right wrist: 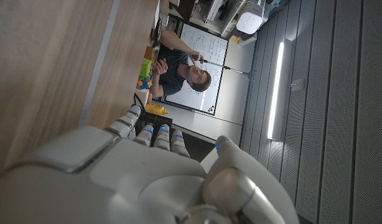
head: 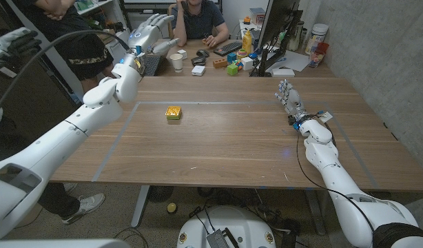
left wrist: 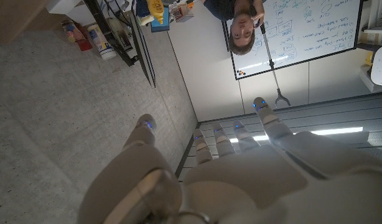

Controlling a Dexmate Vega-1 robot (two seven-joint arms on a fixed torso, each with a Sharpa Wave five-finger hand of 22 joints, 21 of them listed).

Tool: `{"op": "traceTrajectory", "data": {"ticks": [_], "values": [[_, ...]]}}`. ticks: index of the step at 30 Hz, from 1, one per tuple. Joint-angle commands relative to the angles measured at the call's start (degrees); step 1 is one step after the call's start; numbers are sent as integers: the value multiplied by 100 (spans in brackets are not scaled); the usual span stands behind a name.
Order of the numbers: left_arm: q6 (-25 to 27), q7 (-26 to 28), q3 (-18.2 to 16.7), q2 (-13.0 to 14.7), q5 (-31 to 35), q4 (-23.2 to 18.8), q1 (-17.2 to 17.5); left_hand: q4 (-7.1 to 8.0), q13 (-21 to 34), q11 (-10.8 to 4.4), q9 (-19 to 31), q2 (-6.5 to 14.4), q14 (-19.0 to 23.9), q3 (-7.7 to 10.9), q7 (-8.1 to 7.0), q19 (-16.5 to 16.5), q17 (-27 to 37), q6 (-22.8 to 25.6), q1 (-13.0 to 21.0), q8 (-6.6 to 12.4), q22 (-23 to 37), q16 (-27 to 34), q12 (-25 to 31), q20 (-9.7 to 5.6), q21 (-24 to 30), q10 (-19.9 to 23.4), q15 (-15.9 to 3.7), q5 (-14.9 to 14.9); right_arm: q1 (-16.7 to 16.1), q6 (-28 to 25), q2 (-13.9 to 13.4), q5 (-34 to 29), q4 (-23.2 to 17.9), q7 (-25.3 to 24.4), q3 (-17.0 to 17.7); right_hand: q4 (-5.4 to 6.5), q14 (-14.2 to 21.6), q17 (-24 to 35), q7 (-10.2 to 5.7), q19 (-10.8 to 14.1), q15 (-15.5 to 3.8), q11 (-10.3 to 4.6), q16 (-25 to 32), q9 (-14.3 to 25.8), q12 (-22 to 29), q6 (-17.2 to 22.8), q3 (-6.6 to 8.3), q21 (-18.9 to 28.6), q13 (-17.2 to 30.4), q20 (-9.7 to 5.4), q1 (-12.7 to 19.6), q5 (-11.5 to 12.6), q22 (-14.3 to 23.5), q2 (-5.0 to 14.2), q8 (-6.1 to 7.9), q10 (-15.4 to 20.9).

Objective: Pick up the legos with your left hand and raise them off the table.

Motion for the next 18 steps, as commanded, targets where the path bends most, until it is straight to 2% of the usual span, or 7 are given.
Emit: {"op": "traceTrajectory", "data": {"ticks": [1,12,18], "values": [[84,-268,18,62,-92,-7,125,-37,18,-18,20,-81,-3,-20,-7,37,16,55,40,34,-2,21,-10,17,-23,-12,-2,43,-54,33,-4,-24,-103,-57,-34,-7,-2,8,-17,25,29,-37,41,18,22,11,-33,34,12,9,21,24,12,-59,22,14],[100,-492,86,100,-173,64,127,-89,22,-10,15,-165,42,-68,-11,212,15,61,138,0,-3,0,-66,-50,-26,-55,69,62,-34,73,-16,-18,-95,-48,-67,-3,9,8,-28,41,57,-42,42,18,23,32,-45,37,13,-6,10,35,11,-57,28,26],[44,-588,175,84,-194,162,79,-105,24,-23,17,-185,110,-82,-11,279,15,72,191,-8,-2,9,-59,-36,-30,2,60,71,-40,87,-21,-13,-114,-56,-72,-1,14,8,-32,41,63,-56,42,18,21,32,-48,35,13,-11,7,40,11,-52,26,25]]}}
